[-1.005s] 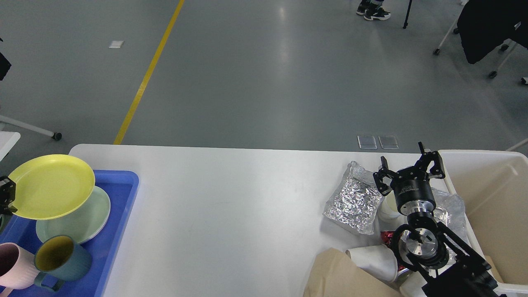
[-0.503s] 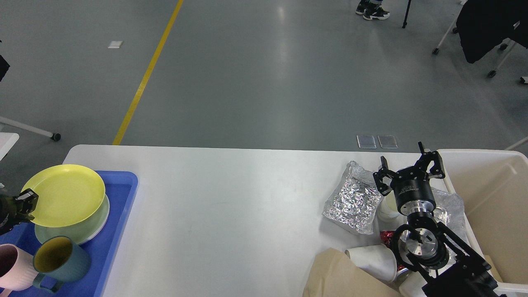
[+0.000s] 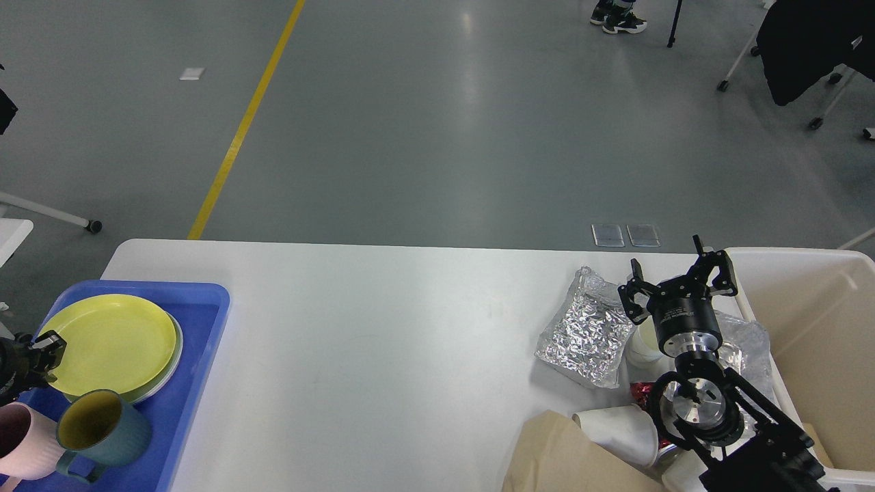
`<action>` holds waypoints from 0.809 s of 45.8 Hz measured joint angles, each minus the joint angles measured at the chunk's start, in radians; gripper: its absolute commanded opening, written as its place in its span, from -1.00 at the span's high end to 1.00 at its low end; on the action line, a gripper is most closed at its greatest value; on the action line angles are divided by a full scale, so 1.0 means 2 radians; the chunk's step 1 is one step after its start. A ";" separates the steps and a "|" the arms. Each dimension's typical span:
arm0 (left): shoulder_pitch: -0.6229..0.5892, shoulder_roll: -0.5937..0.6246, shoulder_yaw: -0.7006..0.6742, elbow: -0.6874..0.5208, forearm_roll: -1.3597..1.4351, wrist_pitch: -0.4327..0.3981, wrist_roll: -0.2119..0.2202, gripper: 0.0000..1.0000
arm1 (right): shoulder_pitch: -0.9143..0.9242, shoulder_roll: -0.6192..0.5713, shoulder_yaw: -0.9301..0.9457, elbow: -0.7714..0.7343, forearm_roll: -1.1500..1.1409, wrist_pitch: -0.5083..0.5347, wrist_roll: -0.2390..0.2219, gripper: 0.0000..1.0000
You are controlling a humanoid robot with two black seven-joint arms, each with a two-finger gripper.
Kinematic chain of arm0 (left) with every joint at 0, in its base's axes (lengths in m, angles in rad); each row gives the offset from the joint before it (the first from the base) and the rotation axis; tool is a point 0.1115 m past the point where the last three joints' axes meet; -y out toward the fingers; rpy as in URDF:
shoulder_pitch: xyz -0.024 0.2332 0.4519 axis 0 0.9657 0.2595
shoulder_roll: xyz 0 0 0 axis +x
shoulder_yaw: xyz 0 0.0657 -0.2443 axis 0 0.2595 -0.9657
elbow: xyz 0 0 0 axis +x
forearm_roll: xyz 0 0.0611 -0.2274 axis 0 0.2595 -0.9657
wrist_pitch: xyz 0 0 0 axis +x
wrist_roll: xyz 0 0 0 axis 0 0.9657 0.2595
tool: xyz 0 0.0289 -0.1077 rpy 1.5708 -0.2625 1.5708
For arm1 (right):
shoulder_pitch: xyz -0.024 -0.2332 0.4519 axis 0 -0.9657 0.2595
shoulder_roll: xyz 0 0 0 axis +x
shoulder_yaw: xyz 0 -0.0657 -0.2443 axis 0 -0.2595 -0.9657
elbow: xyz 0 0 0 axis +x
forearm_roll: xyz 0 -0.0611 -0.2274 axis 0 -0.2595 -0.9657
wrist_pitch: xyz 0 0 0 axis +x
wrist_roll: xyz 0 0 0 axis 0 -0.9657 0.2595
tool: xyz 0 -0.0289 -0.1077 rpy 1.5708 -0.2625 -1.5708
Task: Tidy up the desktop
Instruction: 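Lower the yellow plate onto the green plate and release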
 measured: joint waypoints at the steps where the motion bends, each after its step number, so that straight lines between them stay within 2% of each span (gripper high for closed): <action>1: 0.000 0.000 -0.001 -0.001 0.000 0.000 0.000 -0.01 | 0.000 0.000 0.000 0.000 0.000 0.000 0.000 -1.00; 5: 0.000 0.000 -0.003 -0.003 -0.001 0.000 0.000 -0.56 | 0.000 0.000 0.000 0.000 0.000 0.000 0.000 -1.00; 13: -0.001 0.002 -0.004 -0.003 -0.001 0.003 -0.005 -0.82 | 0.000 0.000 0.000 0.000 0.000 0.000 0.000 -1.00; 23: -0.014 0.005 -0.020 -0.003 -0.001 -0.004 -0.002 -0.90 | 0.000 0.000 0.000 0.000 0.000 0.000 0.000 -1.00; 31: -0.061 0.037 -0.035 -0.003 -0.001 -0.029 -0.002 -0.91 | 0.000 0.000 0.000 0.000 0.000 0.000 0.000 -1.00; 37: -0.085 0.071 -0.099 -0.003 -0.001 -0.037 -0.006 -0.92 | 0.000 0.000 0.000 0.000 0.000 0.000 0.000 -1.00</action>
